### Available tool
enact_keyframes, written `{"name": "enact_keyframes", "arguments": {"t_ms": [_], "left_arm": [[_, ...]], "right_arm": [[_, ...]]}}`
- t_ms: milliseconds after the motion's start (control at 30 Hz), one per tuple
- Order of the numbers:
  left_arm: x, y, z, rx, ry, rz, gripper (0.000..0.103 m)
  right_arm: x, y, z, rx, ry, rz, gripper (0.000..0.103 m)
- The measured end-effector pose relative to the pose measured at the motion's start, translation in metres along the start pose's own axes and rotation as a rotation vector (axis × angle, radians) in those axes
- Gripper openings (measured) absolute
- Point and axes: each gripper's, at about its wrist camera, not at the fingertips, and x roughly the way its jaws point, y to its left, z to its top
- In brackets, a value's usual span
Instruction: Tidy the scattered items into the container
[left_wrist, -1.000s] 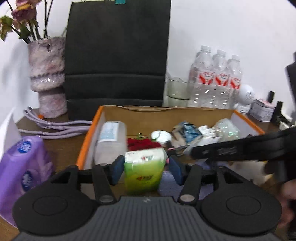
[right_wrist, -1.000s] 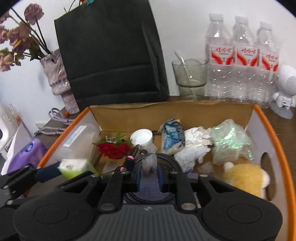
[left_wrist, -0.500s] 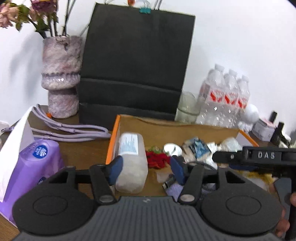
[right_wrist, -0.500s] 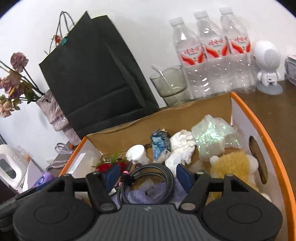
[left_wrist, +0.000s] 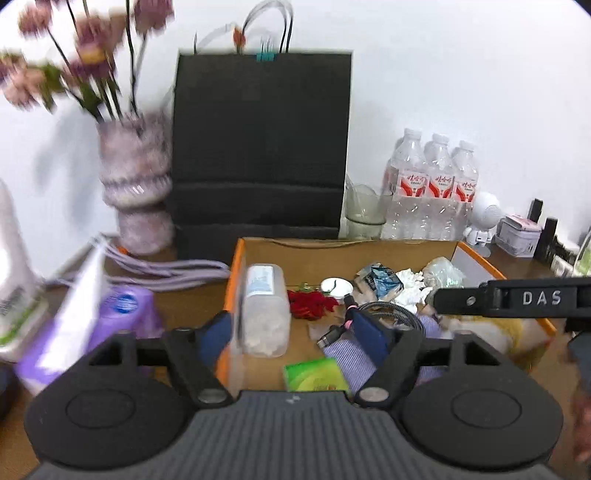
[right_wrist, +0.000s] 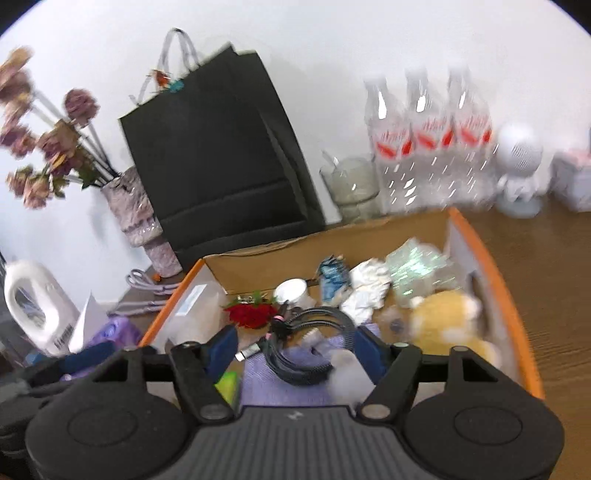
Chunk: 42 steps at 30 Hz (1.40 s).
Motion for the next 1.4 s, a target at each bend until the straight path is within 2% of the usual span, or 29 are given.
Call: {"name": "enact_keyframes", "arguments": {"t_ms": [133,200,333,533,667,800,967,1100,1333,1367,1400], "left_arm": [[-0.041,-0.004,-0.027,-0.013,-0.035,0.012,0.088],[-0.065,-0.007,-0.044,-0.035,-0.074,0.039,0.097],[-0.112,-0.016,-0.069,-0.039,-0.132,0.081,0.098],[-0.183,-0.026,-0.102,-0.067,-0.232,0.077,0.101],[-0.216,-0.037,-0.123,-0.074,-0.242,0.061,0.101],[-0.241,-0.046,-0.140,-0.066,-0.212,0.027,0.102],[-0.260,-0.054,-0.155,-0.047,-0.189,0.003,0.103],[-0.261,-0.054,-0.160,-0.049,-0.180,0.003,0.103],[-0.227,-0.044,-0.157,-0.071,-0.112,-0.023,0.102],[-0.217,-0.042,-0.154,-0.074,-0.095,-0.030,0.100],[-0.209,-0.039,-0.150,-0.076,-0.084,-0.033,0.097]], "right_arm": [[-0.045,0.018,-0.030,-0.106,-0.062,-0.053,0.079],[-0.068,0.025,-0.051,-0.132,-0.105,-0.067,0.082],[-0.115,0.037,-0.093,-0.156,-0.184,-0.075,0.084],[-0.181,0.052,-0.152,-0.207,-0.259,-0.054,0.086],[-0.219,0.056,-0.181,-0.255,-0.281,-0.064,0.087],[-0.250,0.053,-0.202,-0.255,-0.269,-0.081,0.087],[-0.274,0.048,-0.218,-0.242,-0.268,-0.096,0.088],[-0.274,0.044,-0.221,-0.219,-0.255,-0.099,0.088],[-0.243,0.045,-0.217,-0.236,-0.192,-0.083,0.087],[-0.234,0.044,-0.213,-0.240,-0.173,-0.079,0.085],[-0.225,0.043,-0.209,-0.241,-0.151,-0.072,0.079]]}}
